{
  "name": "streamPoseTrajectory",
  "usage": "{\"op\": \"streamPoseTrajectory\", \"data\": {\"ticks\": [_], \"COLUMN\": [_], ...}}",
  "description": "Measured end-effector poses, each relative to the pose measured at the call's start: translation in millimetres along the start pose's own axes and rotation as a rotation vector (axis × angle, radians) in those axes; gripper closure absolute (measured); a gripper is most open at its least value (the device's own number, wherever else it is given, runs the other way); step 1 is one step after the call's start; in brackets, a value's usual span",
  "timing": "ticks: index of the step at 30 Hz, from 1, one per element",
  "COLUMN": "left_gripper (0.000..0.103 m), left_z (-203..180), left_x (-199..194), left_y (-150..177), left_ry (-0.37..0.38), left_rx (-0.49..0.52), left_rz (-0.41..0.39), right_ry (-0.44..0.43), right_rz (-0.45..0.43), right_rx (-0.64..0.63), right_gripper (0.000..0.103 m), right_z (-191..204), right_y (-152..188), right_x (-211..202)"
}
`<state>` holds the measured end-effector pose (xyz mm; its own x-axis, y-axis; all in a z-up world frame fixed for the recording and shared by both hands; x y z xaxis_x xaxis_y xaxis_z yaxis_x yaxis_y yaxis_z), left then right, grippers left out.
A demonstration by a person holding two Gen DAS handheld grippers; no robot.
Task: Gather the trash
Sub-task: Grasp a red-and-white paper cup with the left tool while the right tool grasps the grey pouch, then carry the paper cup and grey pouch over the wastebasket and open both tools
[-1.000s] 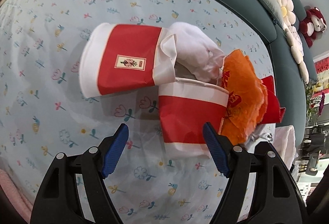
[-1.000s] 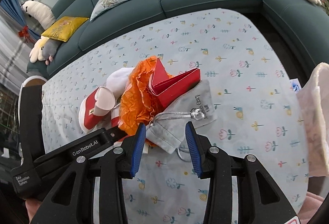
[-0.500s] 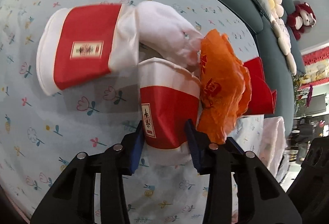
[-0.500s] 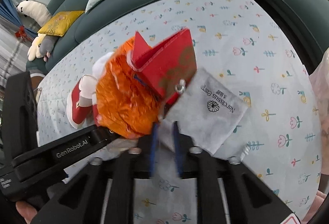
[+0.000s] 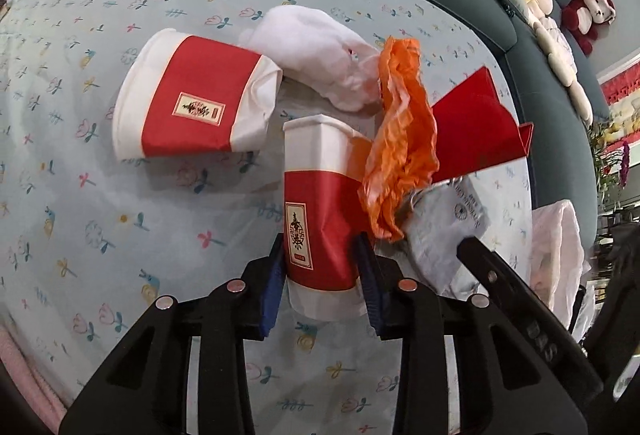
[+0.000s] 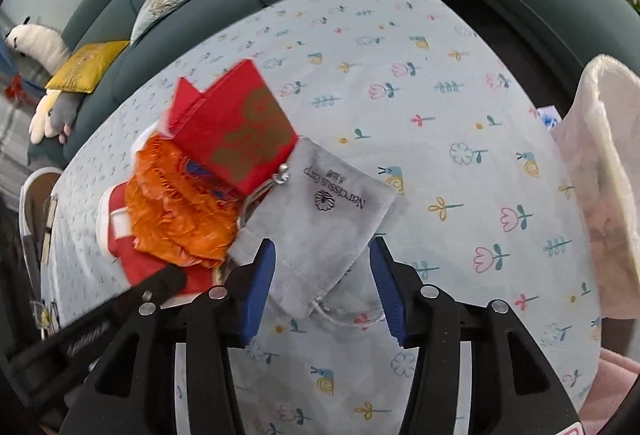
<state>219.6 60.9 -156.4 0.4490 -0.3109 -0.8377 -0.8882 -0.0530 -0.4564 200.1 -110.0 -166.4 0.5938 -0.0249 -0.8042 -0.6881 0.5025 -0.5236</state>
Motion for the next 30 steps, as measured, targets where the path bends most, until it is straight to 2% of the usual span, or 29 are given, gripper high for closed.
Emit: {"op": "streamPoseTrajectory", "data": {"ticks": [4,6,7,8,10,14,20,30], "left_gripper": [0.07,0.07,0.07,0.07,0.07,0.07,0.07,0.07], "left_z": [-3.7,-4.5,-3.2,-3.0,-2.7,-7.6,-21.0,-82.1], "left_x": [-0.7,-2.4,-3.5,-4.4,-6.5,-13.0,-27.6,-61.8], "left_y": [2.5,4.2,4.6,5.3,7.5,11.6,18.6,40.3], "left_ry": [-0.005,-0.007,-0.009,-0.01,-0.01,-0.008,0.003,0.076], "left_rx": [0.011,0.013,0.013,0.013,0.011,0.006,0.014,0.121], "left_rz": [0.005,0.007,0.007,0.007,0.007,-0.001,-0.017,-0.054], "right_ry": [0.006,0.021,0.032,0.032,0.015,0.001,-0.018,-0.02], "right_rz": [0.027,0.007,0.003,0.009,0.035,0.028,-0.041,-0.17], "right_rx": [0.003,-0.024,-0.045,-0.058,-0.078,-0.068,-0.049,0.01], "right_gripper": [0.054,0.058,0.064,0.081,0.1,0.1,0.1,0.1], "right_z": [2.8,6.6,9.2,10.2,11.0,5.3,-4.0,-50.1], "right_y": [4.9,7.9,8.9,10.0,12.9,14.0,9.9,-6.9], "right_x": [15.5,15.1,14.7,15.5,14.8,4.1,-36.5,-110.0]}}
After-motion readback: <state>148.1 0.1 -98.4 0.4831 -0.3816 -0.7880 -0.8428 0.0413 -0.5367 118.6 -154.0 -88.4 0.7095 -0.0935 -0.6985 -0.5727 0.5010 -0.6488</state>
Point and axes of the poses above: each gripper's, at about its wrist camera, not at the fingertips, and x roughly the way its jaws point, z to its left, y to its underside, the point moved 1 cm from there along x, roughly the way its jaws point, and after that the axes turned 14 degrees about -z, right-handed, at the moved point
